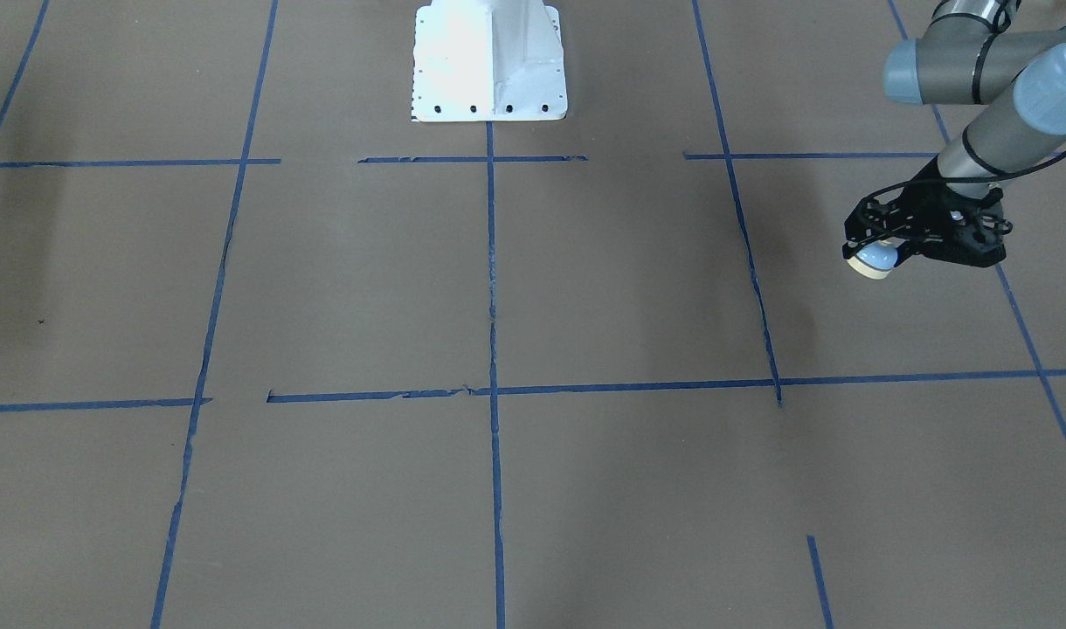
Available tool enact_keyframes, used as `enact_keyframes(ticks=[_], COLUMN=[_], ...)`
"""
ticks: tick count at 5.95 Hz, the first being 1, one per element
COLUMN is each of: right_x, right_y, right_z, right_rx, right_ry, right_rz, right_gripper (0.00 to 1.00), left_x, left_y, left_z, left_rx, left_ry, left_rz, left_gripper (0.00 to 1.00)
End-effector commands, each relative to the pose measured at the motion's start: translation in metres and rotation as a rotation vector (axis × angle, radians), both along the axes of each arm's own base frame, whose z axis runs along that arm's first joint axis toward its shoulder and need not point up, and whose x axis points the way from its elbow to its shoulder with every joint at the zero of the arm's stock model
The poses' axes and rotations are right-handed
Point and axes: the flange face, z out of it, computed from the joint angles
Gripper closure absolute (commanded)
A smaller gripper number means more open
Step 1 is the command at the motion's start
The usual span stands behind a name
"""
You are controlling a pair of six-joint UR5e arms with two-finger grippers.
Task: Place and press bell with both arms
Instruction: 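Carry the bell with the left gripper toward the centre grid crossing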
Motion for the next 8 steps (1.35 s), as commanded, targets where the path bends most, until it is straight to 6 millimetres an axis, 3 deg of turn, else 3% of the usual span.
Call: enact_keyframes(ticks=[1, 3, 4, 6, 8], right_x=[0.0, 0.0, 0.0, 0.0, 0.0], right_y=[0.0, -0.003, -0.002, -0.002, -0.002], right_z=[0.001, 0.008, 0.008, 0.008, 0.008], right_rx=[-0.002, -0.015, -0.017, -0.017, -0.015], right_ry=[0.0, 0.0, 0.0, 0.0, 0.0], right_rz=[0.0, 0.001, 0.001, 0.001, 0.001], right_gripper=[0.0, 0.0, 0.0, 0.0, 0.0], left_x=[0.115, 0.226, 0.255, 0.345, 0.369], left_y=[-0.028, -0.059, -0.081, -0.096, -0.089], left_z=[-0.127, -0.2, -0.227, -0.265, -0.282], left_rx=[-0.096, -0.169, -0.165, -0.175, -0.164], left_ry=[-0.028, -0.052, -0.057, -0.048, -0.052], left_rz=[0.065, 0.006, -0.012, -0.086, -0.072], left_gripper=[1.0, 1.0, 1.0, 1.0, 1.0])
